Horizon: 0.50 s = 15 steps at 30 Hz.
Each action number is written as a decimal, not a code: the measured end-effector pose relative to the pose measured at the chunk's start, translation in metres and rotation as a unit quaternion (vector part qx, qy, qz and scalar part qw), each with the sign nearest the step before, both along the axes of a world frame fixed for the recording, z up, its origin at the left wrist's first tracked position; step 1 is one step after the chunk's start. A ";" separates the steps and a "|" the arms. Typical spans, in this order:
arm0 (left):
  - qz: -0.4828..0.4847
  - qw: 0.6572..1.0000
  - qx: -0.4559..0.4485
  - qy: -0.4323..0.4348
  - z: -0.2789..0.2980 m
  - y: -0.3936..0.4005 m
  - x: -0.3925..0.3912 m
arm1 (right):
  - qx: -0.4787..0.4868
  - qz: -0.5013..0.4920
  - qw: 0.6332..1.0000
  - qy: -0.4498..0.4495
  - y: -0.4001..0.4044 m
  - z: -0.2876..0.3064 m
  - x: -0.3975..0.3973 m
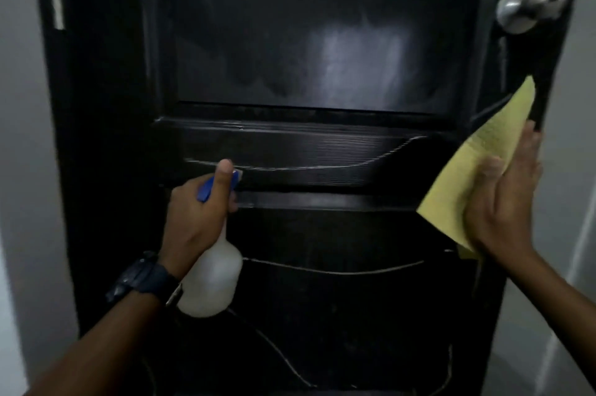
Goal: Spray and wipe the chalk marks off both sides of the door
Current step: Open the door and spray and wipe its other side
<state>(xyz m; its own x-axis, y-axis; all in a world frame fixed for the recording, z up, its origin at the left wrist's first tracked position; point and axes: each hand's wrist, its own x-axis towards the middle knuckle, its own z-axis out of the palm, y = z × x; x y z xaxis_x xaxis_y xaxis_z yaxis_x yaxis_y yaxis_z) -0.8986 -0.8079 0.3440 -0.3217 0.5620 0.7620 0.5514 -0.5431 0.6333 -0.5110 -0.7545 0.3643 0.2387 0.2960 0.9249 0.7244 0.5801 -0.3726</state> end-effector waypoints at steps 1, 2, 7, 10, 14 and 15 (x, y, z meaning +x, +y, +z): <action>-0.026 1.000 -0.001 -0.012 0.008 0.010 0.023 | -0.005 -0.028 1.000 0.002 0.005 0.002 0.023; -0.052 0.998 -0.005 -0.023 0.016 0.018 0.046 | -0.014 -0.053 0.999 -0.004 0.013 0.004 0.042; -0.092 0.996 -0.019 0.006 0.044 0.048 0.135 | -0.092 -0.077 0.981 -0.150 0.066 0.013 0.071; -0.081 0.996 -0.022 0.021 0.058 0.059 0.160 | -0.154 -0.105 0.952 -0.242 0.099 0.014 0.050; -0.081 0.996 -0.018 0.020 0.069 0.069 0.175 | -0.139 -0.152 0.958 -0.198 0.116 0.004 0.030; -0.082 0.996 -0.014 0.018 0.071 0.070 0.178 | -0.134 -0.152 0.960 -0.192 0.117 0.002 0.029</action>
